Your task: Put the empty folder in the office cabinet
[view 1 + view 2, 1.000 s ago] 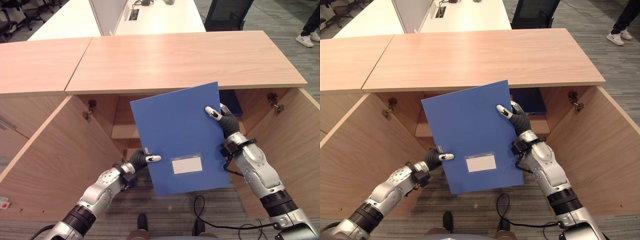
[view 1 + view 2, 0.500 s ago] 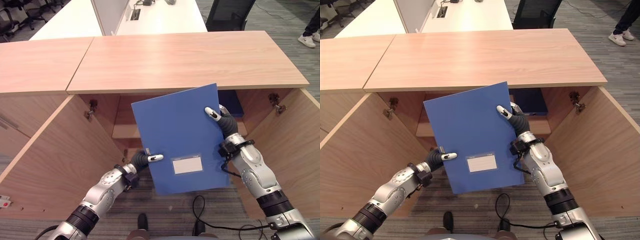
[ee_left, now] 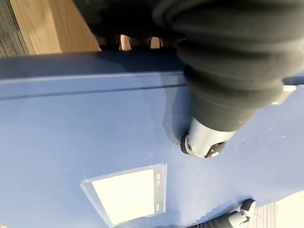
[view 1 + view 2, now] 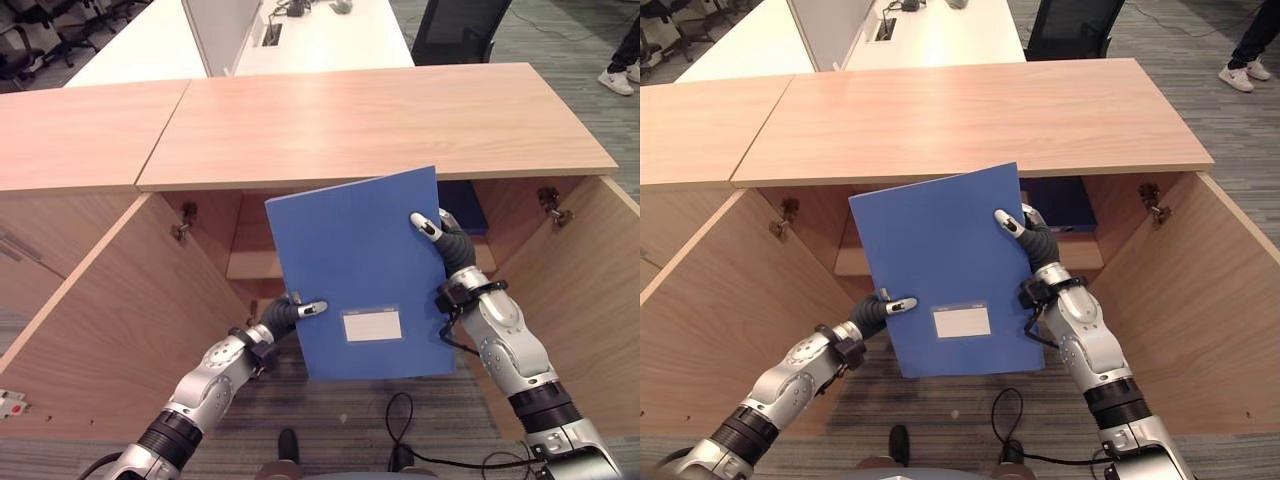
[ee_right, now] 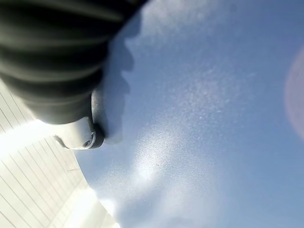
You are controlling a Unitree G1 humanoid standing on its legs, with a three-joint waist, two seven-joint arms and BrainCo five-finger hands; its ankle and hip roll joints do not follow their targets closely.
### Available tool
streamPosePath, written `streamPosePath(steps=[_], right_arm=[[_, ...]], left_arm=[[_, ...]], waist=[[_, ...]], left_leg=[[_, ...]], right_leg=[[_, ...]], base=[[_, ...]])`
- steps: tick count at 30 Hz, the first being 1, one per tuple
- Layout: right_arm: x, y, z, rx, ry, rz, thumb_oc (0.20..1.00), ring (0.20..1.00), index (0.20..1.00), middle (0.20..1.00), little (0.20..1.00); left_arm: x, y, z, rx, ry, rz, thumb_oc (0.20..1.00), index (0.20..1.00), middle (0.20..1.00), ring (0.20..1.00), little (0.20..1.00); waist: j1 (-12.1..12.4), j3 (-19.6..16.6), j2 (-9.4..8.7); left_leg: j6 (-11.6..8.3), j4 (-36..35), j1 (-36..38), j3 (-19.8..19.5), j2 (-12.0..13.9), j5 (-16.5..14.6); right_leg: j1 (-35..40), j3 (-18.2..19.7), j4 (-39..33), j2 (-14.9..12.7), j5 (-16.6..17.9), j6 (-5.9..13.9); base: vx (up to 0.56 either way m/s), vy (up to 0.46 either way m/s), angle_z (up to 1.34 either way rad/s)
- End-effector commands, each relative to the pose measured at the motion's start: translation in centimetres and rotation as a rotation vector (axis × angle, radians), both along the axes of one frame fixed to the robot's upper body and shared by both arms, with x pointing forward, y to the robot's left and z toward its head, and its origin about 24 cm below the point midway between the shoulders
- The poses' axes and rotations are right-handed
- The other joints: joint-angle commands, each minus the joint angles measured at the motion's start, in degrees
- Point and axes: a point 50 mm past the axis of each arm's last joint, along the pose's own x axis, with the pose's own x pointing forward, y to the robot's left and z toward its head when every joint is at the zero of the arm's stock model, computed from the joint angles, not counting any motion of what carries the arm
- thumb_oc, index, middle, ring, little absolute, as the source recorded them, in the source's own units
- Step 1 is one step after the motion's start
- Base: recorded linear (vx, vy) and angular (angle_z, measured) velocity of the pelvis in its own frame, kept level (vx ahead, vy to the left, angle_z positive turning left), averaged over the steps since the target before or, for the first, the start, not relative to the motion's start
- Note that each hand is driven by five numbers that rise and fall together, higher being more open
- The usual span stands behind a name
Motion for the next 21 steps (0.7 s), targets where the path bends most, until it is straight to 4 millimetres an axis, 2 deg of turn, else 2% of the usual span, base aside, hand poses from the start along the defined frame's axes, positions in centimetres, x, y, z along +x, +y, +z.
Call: streamPosePath(steps=[1,9,10,17,21], right_arm=[[0.2,2.6,2.7,0.059,-0.14,0.09,0.2,0.2,0.2,0.2,0.2],[0.2,2.1,2.2,0.039,-0.125,0.06,0.2,0.2,0.2,0.2,0.2],[0.2,1.9,2.0,0.024,-0.12,0.045,1.0,1.0,1.0,1.0,1.0],[0.4,0.7,1.4,-0.032,-0.099,-0.043,1.0,1.0,1.0,1.0,1.0],[0.3,-0.9,-0.3,-0.027,-0.027,-0.134,1.0,1.0,1.0,1.0,1.0]], left_arm=[[1.7,-2.6,2.9,-0.072,-0.136,-0.075,0.2,0.2,0.2,0.2,0.2],[1.9,-1.8,2.9,-0.071,-0.152,-0.006,0.2,0.2,0.2,0.2,0.2],[2.0,-1.5,2.9,-0.067,-0.158,0.019,0.2,0.2,0.2,0.2,0.2],[1.8,-0.5,2.3,-0.049,-0.149,0.085,0.2,0.2,0.2,0.2,0.2],[1.6,0.4,1.8,-0.042,-0.129,0.131,0.2,0.2,0.2,0.2,0.2]], waist=[[0.9,0.8,-2.38],[1.0,0.7,-2.54],[1.1,0.7,-2.61],[1.2,0.6,-2.69],[1.1,0.6,-2.68]], left_leg=[[-1.86,0.1,3.4,-0.1,0.3,-6.0],[-1.8,0.1,3.6,0.0,0.2,-6.0],[-1.81,0.1,3.7,0.0,0.3,-6.1],[-1.78,0.1,4.0,0.0,0.3,-6.2],[-1.77,0.1,4.0,0.0,0.3,-6.2]], right_leg=[[-0.2,1.0,4.0,-1.7,-4.3,3.97],[0.2,1.1,3.9,-1.6,-4.3,3.89],[0.2,1.1,3.8,-1.7,-4.3,3.89],[0.4,1.1,3.7,-1.5,-4.3,3.83],[0.5,1.0,3.7,-1.5,-4.3,3.81]], base=[[0.0,0.0,0.0],[0.0,0.0,0.0],[0.0,0.0,0.0],[0.0,0.0,0.0],[0.0,0.0,0.0]])
